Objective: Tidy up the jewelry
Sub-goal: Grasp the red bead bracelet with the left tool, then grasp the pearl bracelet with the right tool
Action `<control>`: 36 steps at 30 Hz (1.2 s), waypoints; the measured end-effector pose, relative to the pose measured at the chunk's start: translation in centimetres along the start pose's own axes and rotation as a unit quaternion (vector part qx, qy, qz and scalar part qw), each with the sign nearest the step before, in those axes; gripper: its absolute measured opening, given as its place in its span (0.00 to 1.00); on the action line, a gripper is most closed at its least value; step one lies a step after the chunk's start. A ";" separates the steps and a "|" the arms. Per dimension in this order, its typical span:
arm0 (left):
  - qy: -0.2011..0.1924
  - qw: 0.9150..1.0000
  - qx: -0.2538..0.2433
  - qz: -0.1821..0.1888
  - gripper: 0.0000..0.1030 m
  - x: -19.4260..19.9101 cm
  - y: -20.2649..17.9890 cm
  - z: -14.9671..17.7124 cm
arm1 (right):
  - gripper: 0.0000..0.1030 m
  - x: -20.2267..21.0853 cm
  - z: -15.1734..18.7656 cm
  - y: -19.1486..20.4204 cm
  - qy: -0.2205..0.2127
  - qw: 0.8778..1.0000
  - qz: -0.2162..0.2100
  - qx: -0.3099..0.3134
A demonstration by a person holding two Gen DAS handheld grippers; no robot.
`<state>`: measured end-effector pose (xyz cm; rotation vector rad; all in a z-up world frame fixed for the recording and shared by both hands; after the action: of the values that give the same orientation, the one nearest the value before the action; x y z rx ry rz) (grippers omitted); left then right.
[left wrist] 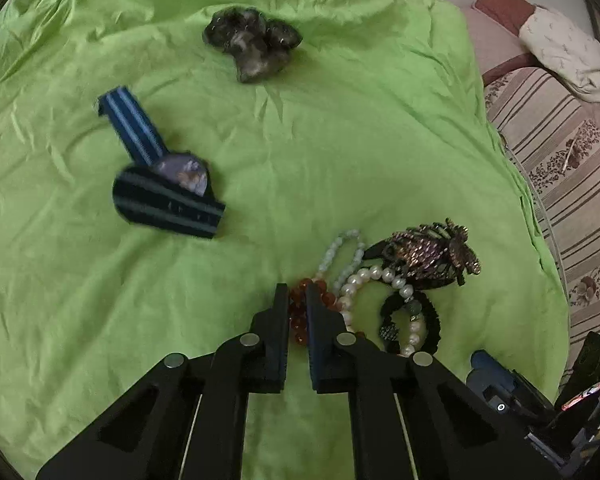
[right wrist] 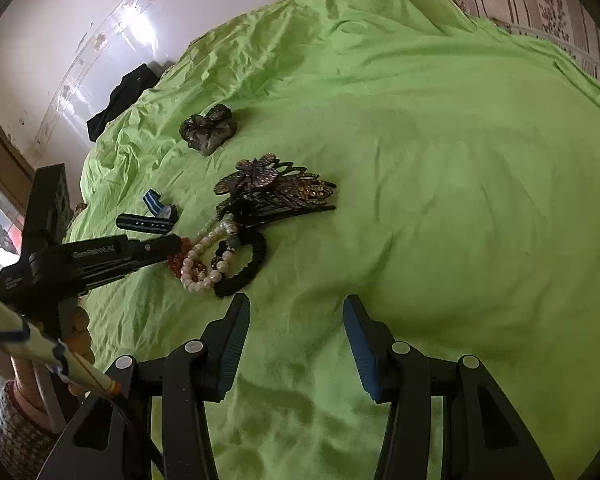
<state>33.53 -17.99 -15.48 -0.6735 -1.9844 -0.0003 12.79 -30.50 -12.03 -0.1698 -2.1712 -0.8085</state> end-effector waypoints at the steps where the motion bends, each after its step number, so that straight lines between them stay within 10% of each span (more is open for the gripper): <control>1: -0.006 1.000 -0.001 -0.005 0.07 0.4 0.1 0.3 | 0.51 0.1 0.1 0.0 -0.001 1.000 -0.001 0.001; 15: -0.041 0.996 -0.045 -0.069 0.07 9.2 3.8 8.3 | 0.53 0.3 0.8 1.4 -0.004 1.000 -0.006 0.027; 36: -0.037 0.996 -0.083 -0.002 0.16 5.3 1.4 9.3 | 0.43 -8.7 1.7 11.3 0.117 0.985 -0.033 0.120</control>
<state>24.76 -11.78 -16.16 -0.7858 -2.0729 -0.1452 21.73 -19.41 -13.57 0.1138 -2.0372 -0.5654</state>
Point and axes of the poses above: each gripper's, at about its wrist camera, not at the fingertips, and x roughly against the way its jaws point, y to its left, z to its underside, the point moved 8 cm from there along -x, roughly the way its jaws point, and after that the axes turned 11 degrees about -x, right-handed, at the moved point
